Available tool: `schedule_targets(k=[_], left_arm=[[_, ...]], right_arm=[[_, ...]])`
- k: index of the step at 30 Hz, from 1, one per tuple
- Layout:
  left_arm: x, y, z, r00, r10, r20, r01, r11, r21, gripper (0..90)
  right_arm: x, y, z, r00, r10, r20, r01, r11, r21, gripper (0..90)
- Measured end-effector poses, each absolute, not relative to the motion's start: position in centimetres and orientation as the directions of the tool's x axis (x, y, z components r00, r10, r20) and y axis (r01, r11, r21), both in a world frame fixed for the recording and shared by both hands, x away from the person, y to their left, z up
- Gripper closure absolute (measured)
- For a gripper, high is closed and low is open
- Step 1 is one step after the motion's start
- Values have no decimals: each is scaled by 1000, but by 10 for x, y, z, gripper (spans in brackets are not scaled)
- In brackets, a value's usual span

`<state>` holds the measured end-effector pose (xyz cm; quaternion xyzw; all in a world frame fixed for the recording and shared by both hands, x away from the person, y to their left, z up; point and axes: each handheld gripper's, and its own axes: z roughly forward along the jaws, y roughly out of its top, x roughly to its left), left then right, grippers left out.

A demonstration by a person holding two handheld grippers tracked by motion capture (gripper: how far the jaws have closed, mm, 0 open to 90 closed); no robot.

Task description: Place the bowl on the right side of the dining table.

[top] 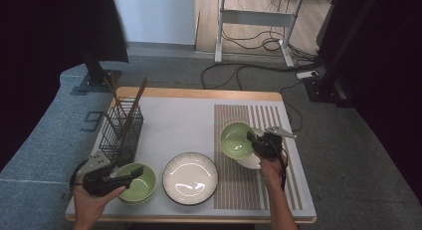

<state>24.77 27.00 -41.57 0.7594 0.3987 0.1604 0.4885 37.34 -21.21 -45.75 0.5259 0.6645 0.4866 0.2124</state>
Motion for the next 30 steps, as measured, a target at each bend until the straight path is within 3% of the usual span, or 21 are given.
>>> schedule_targets(k=[30], left_arm=[[253, 270, -420, 626, 767, -139, 461, -220, 860, 359]], right_arm=[[375, -236, -468, -295, 928, 228, 526, -41, 849, 844]])
